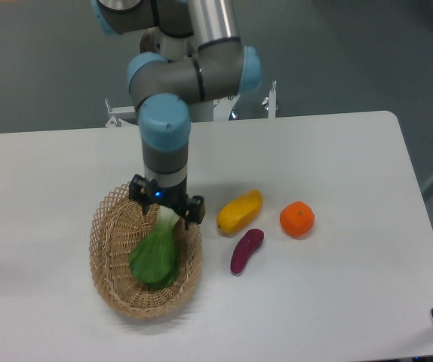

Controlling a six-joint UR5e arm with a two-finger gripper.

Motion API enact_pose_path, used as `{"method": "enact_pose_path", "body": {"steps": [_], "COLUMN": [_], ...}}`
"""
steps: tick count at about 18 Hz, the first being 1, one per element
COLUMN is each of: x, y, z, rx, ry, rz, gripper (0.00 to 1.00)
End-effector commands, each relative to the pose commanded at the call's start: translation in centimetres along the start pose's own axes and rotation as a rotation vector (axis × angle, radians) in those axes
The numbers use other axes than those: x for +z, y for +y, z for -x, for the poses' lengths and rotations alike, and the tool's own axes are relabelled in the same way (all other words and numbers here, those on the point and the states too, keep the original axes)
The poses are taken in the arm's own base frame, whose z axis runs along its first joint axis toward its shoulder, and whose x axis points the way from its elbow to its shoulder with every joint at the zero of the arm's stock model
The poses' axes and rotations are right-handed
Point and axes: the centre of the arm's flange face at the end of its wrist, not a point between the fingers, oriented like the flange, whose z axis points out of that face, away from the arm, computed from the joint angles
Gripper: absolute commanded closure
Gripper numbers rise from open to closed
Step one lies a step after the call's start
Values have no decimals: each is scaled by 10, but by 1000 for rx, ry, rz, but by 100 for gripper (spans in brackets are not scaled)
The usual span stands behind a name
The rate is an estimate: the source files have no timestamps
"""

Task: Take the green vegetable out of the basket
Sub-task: 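Move the open gripper over the basket and lower it onto the bok choy, then close the gripper on the bok choy stem inside the basket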

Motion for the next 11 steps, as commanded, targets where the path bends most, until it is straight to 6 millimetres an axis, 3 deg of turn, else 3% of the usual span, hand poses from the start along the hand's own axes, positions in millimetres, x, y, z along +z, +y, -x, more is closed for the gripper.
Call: {"method": "enact_pose_path", "body": {"steps": [11], "x": [26], "y": [-3], "z": [-8], "rx": [39], "ry": [-11], "rz": [52], "gripper": [0]}}
